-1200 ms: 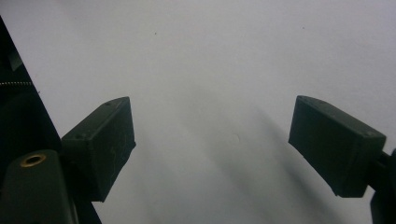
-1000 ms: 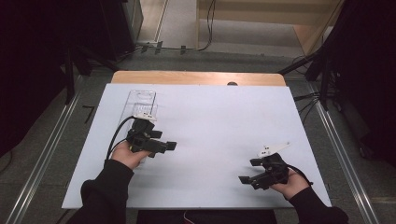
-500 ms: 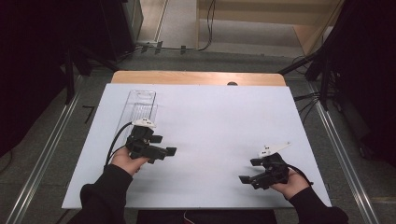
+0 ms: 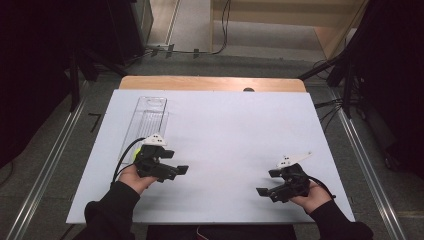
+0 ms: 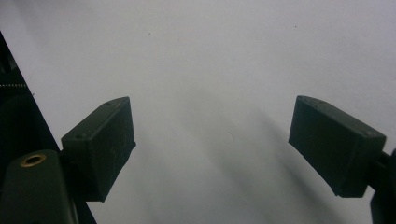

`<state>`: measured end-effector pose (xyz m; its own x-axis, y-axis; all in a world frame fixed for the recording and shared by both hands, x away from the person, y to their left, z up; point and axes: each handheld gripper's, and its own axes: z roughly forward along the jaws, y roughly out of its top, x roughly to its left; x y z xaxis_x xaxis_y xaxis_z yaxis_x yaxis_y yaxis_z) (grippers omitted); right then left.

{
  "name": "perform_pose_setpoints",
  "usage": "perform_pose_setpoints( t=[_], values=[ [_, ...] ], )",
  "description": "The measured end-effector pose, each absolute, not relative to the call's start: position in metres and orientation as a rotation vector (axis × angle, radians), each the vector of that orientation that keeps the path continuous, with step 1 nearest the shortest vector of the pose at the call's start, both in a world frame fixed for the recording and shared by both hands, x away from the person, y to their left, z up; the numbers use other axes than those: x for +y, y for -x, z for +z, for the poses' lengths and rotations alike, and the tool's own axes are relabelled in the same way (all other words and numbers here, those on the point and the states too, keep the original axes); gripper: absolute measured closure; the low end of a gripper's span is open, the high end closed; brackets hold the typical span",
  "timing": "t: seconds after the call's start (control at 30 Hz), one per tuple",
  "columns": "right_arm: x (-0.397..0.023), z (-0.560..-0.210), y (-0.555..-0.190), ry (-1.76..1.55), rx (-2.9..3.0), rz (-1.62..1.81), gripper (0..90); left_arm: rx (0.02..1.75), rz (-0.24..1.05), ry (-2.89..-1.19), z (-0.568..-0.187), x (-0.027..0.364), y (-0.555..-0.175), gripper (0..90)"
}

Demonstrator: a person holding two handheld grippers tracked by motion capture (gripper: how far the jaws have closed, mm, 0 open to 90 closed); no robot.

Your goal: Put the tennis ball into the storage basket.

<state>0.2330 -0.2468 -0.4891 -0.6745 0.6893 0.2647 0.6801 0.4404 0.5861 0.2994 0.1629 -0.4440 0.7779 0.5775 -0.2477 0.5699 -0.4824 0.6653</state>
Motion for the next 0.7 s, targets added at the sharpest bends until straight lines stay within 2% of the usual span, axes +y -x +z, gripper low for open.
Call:
perform_pose_setpoints(
  t=[0.7],
  values=[
    [-0.248,-0.489,-0.233,-1.267,2.646,1.068,12.5,0.804,-0.007,-2.225,-0.455,0.171,-0.284,18.7]
  ],
)
